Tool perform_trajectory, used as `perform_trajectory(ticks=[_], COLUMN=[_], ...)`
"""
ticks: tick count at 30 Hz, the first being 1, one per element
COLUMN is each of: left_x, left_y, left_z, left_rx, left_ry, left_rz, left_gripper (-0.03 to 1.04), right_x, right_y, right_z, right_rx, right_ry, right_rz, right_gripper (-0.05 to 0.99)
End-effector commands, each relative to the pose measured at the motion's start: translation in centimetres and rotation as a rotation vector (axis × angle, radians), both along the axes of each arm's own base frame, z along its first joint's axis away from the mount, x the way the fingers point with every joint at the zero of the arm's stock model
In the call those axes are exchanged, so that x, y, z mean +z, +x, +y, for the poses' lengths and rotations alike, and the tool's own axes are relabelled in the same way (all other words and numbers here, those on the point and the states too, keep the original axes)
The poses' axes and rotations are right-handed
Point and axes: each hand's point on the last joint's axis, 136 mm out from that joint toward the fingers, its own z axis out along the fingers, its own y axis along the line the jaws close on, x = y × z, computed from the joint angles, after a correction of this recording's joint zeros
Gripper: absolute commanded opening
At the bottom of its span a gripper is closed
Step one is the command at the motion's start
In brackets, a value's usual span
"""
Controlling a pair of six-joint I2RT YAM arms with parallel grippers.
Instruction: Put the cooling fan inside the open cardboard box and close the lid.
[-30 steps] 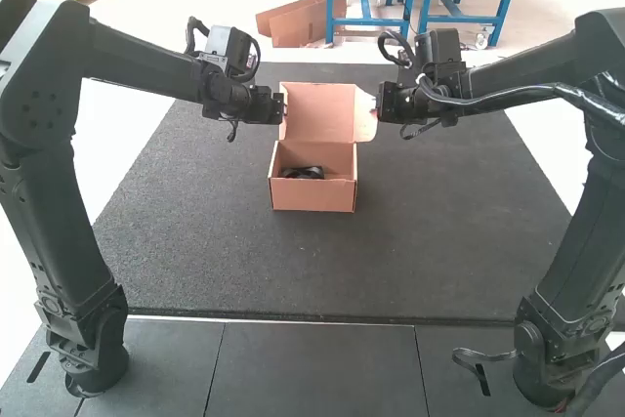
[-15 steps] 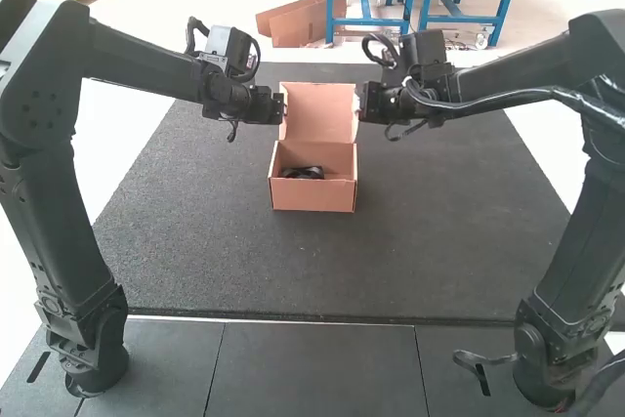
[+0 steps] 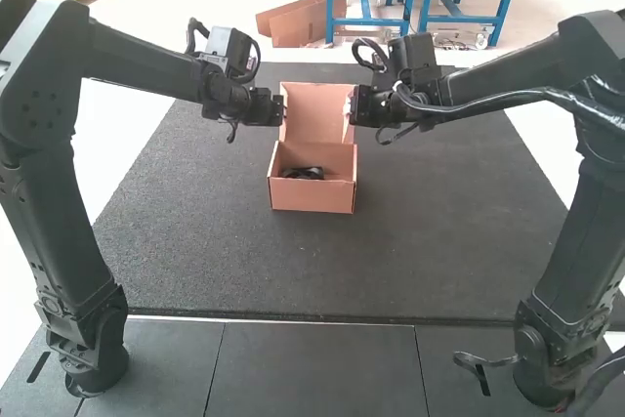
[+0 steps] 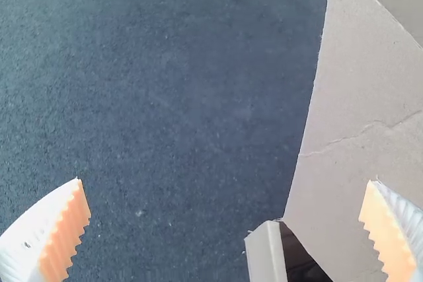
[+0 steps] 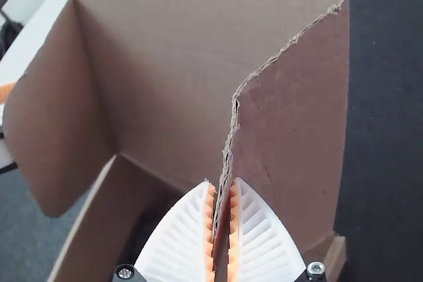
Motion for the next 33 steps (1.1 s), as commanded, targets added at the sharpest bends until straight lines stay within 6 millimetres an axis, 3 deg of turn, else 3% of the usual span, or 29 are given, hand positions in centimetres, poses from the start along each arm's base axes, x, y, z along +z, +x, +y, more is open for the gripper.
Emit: perform_trajectory(ticks=[1, 23, 33], left_x=[2.2, 1.7, 2.1], left_y=[-0.4, -2.6, -3.4], left_z=[-0.9, -0.2, 0.1], left_rx=[-0.021, -0.022, -0.022], left_ry=[-0.037, -0.031, -0.033], left_rz=[-0.028, -0.014, -0.021], left_gripper=[0.97, 0.97, 0.97], right_x=[0.3, -1.2, -3.4], right_y=[-0.8, -4.3, -6.6], right_z=[1.5, 1.2, 1.6], right_rx=[0.045, 0.080, 0.125], right_ry=[0.012, -0.015, -0.060], right_rz=[-0.001, 0.039, 0.078], right_gripper=[0.09, 0.09, 0.09])
